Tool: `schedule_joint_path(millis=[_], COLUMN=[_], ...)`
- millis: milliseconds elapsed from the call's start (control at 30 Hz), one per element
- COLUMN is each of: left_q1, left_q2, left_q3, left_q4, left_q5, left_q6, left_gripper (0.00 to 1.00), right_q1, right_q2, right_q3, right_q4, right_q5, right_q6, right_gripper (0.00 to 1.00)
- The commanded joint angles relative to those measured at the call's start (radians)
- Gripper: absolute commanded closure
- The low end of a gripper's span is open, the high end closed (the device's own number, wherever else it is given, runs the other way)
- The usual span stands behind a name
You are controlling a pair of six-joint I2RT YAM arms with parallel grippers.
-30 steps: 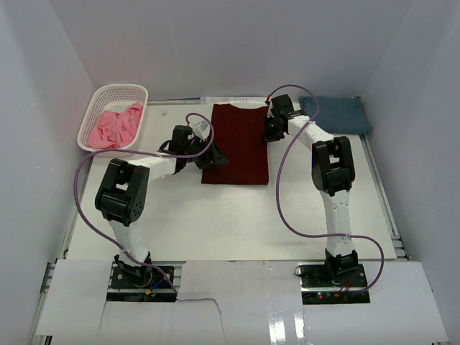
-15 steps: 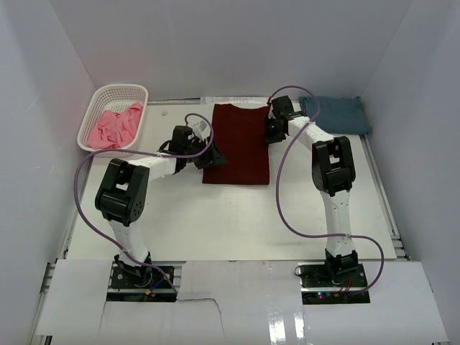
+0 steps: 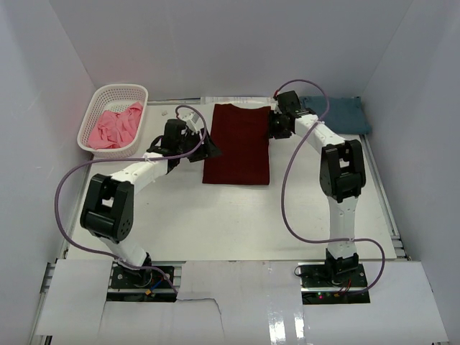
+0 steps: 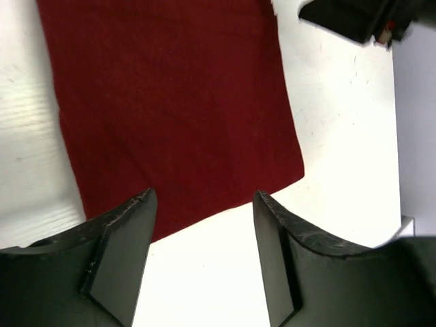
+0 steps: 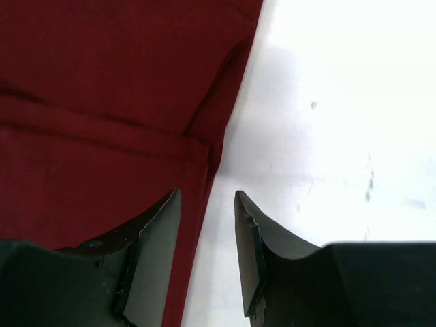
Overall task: Fold and stack the t-shirts
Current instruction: Fold the folded rectangular tshirt in 1/3 of the way, then grab one side of the 2/3 rectangular tshirt with both arms
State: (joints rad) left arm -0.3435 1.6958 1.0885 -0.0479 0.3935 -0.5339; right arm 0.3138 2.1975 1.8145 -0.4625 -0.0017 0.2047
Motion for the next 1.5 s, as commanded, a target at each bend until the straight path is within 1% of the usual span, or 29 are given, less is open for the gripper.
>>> schedule_joint_path(millis=[0, 33, 67, 133, 167, 267, 400, 500, 733, 933, 1033, 1067, 1167, 1467], left_q1=[-0.002, 0.000, 0.000, 0.000, 0.000, 0.003, 0.009, 0.023, 0.061, 0.074, 0.075, 0.075, 0.075, 0.075], left_q2=[-0.110, -0.122, -0.122, -0.119, -0.117, -0.110, -0.136, -0.153, -0.130, -0.117, -0.108, -0.102, -0.078, -0.021], left_q3=[0.013, 0.008, 0.004, -0.027, -0.042, -0.105, -0.179, -0.228, -0.283, -0.315, -0.315, -0.312, -0.297, -0.277], left_q4=[-0.082, -0.095, -0.127, -0.148, -0.152, -0.153, -0.115, -0.089, -0.024, 0.034, 0.040, 0.069, 0.079, 0.092], left_q5=[-0.097, -0.105, -0.113, -0.139, -0.142, -0.145, -0.130, -0.119, -0.074, -0.053, -0.048, -0.047, -0.032, -0.035], left_q6=[0.028, 0.029, 0.031, 0.034, 0.037, 0.026, 0.009, -0.003, -0.037, -0.052, -0.057, -0.060, -0.066, -0.063], left_gripper=[0.29, 0.27, 0.25, 0.24, 0.24, 0.23, 0.23, 0.22, 0.21, 0.21, 0.20, 0.20, 0.20, 0.20], right_q1=[-0.001, -0.001, 0.002, 0.002, 0.005, 0.008, 0.011, 0.013, 0.015, 0.016, 0.018, 0.018, 0.027, 0.054], right_q2=[-0.165, -0.226, -0.255, -0.304, -0.339, -0.375, -0.416, -0.443, -0.485, -0.550, -0.591, -0.594, -0.587, -0.446], right_q3=[-0.099, -0.206, -0.258, -0.363, -0.450, -0.570, -0.690, -0.747, -0.791, -0.781, -0.810, -0.816, -0.804, -0.759], right_q4=[-0.016, -0.002, 0.021, 0.044, 0.051, 0.068, 0.132, 0.175, 0.229, 0.140, 0.166, 0.176, 0.180, 0.216], right_q5=[-0.022, -0.030, -0.040, -0.078, -0.093, -0.188, -0.259, -0.279, -0.314, -0.216, -0.237, -0.260, -0.267, -0.305], right_q6=[0.036, 0.045, 0.058, 0.090, 0.102, 0.136, 0.157, 0.185, 0.237, 0.242, 0.248, 0.252, 0.259, 0.259], right_gripper=[0.56, 0.56, 0.56, 0.56, 0.56, 0.56, 0.55, 0.54, 0.53, 0.53, 0.53, 0.53, 0.53, 0.53])
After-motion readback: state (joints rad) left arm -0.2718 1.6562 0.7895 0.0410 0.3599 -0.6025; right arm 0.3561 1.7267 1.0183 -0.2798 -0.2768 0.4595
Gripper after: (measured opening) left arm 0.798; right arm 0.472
